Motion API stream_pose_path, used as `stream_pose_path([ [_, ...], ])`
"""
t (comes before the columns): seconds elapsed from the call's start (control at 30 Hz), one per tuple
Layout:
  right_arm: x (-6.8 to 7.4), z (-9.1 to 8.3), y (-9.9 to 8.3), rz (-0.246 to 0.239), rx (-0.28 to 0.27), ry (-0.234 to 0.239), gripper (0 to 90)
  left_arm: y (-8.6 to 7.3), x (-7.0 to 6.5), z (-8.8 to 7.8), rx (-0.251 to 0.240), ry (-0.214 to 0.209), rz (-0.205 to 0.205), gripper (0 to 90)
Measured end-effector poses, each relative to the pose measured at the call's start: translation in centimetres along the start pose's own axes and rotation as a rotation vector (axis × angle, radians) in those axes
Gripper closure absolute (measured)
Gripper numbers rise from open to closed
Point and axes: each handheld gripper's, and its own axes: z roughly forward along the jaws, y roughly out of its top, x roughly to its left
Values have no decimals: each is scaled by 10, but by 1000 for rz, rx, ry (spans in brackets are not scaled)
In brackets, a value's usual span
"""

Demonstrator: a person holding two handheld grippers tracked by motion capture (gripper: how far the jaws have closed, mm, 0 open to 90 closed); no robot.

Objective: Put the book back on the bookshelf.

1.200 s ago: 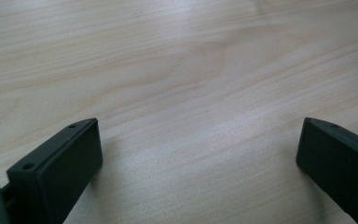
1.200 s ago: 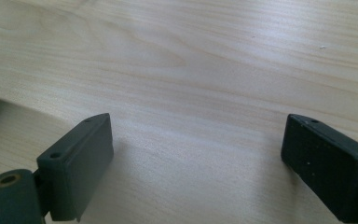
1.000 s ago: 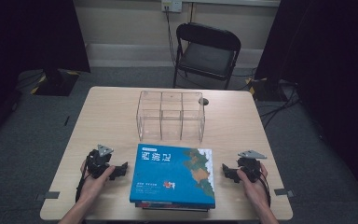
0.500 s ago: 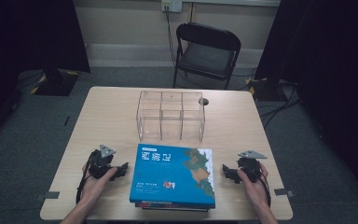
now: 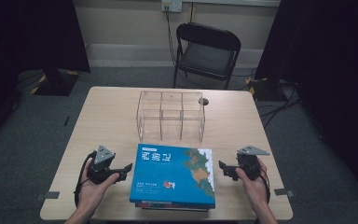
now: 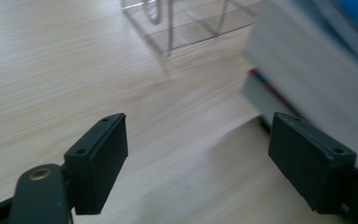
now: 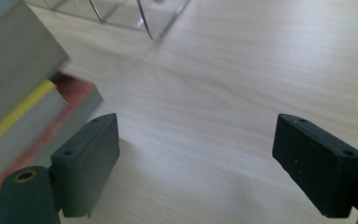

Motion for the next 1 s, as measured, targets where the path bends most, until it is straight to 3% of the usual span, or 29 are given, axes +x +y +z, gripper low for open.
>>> stream_pose_path([
  [0.1, 6, -11, 10, -16, -39, 15, 158, 5, -6, -10, -17, -8, 37, 227],
  [0.23, 13, -21, 23, -31, -83, 52, 159, 8, -15, -21, -42, -60, 30, 237],
  [0.37, 22, -24, 38, -48, -127, 83, 183, 14, -21, -31, -52, -78, 59, 260],
  [0.43, 27, -25, 45, -60, -143, 98, 194, 16, -22, -38, -82, -88, 48, 249],
  [0.57, 40, -23, 52, -82, -165, 113, 272, 14, -30, -42, -70, -131, 54, 245],
  [0.67, 48, -15, 54, -92, -146, 168, 291, 13, -43, -40, -50, -157, 105, 235],
  [0.8, 58, -2, 49, -118, -106, 196, 338, 10, -57, -41, -43, -212, 119, 218],
  [0.9, 59, 0, 49, -106, -112, 217, 358, 5, -62, -43, -31, -231, 139, 199],
  [0.97, 59, 1, 47, -103, -116, 221, 358, 2, -65, -43, -32, -244, 123, 184],
  [1.0, 58, 1, 47, -97, -118, 226, 358, 2, -65, -43, -27, -244, 139, 166],
])
